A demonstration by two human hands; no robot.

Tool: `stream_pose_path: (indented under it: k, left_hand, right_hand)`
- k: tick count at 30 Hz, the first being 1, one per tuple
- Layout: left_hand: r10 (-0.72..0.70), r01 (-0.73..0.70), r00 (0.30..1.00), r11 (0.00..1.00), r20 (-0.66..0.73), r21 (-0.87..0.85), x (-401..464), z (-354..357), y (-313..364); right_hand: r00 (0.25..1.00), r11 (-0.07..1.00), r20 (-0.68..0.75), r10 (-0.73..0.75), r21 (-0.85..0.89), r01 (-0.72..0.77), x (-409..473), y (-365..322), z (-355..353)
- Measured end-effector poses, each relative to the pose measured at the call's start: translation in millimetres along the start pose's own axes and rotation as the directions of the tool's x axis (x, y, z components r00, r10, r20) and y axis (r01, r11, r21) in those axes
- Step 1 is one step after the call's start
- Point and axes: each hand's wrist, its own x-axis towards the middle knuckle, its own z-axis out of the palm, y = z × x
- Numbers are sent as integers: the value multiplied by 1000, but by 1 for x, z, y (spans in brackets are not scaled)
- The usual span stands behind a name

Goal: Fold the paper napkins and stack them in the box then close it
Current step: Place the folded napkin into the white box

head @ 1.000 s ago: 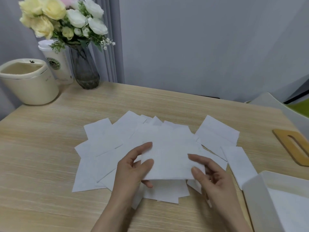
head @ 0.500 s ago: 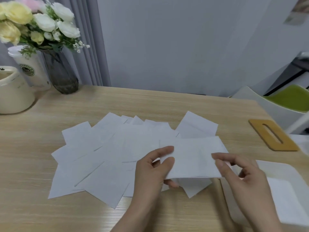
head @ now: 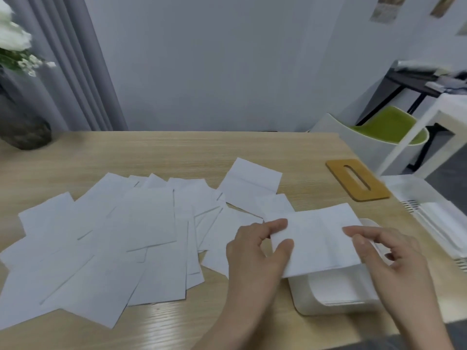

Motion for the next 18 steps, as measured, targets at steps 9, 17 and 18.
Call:
stream_pose_path:
  k: [9, 17, 18]
  left_hand:
    - [219, -235, 971, 941, 92, 242, -2, 28, -11]
    - [373, -422, 907, 813, 197, 400, -6, 44, -17]
    - [390, -444, 896, 792, 213, 420, -6, 45, -18]
  right_hand:
    - [997, 997, -37, 67, -48, -68, -3, 18, -17]
    - [990, 963, -110, 86, -247, -111, -7, 46, -27]
    - [990, 958, -116, 80, -265, -108, -8, 49, -27]
